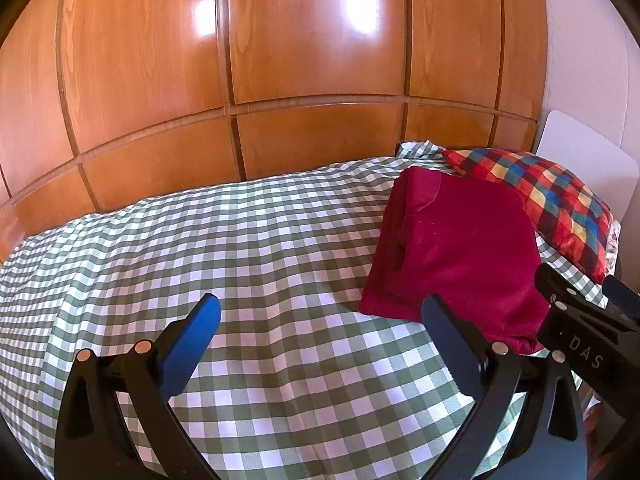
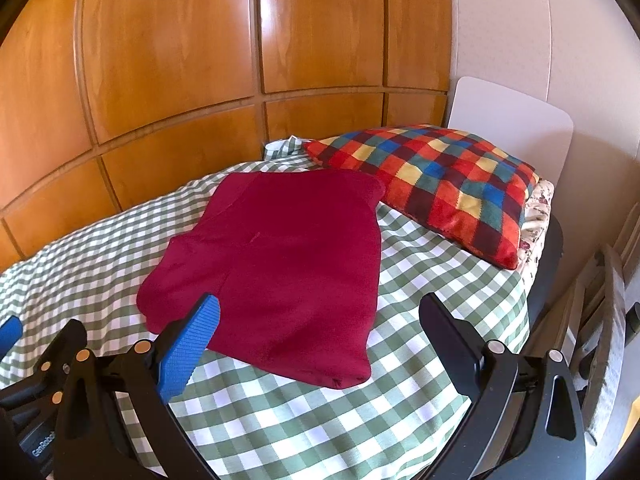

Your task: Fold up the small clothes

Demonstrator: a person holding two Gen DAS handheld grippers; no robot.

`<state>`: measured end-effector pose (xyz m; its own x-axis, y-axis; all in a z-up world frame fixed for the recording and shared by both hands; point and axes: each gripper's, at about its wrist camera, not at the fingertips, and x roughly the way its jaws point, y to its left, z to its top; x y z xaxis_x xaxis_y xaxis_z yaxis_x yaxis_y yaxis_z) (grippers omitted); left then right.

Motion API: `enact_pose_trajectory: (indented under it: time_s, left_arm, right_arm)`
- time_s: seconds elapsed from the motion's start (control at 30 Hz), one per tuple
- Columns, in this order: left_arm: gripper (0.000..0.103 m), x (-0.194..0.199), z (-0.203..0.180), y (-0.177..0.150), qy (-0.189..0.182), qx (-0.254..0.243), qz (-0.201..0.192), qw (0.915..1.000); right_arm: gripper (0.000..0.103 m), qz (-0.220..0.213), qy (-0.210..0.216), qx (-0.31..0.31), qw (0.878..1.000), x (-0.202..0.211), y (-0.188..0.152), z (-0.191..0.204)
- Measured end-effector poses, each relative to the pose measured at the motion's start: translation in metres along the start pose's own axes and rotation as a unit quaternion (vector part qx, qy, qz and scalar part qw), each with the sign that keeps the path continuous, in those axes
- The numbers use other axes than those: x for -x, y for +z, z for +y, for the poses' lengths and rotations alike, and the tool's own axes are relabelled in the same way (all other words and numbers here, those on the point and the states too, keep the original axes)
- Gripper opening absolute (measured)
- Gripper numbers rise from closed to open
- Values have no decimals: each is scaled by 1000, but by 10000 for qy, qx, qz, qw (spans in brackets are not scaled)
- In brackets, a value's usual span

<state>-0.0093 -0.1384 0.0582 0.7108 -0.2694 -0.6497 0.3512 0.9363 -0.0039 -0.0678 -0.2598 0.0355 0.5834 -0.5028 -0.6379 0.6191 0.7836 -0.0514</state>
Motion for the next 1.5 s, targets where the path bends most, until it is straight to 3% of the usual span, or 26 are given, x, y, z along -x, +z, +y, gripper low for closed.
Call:
enact_pose_trajectory:
  time_s: [1.5]
  left_arm:
    - [100,7,-4,7,-206,-35,-134,9997]
  right_arm:
    - [99,-40,53,21,10000,2,4,4]
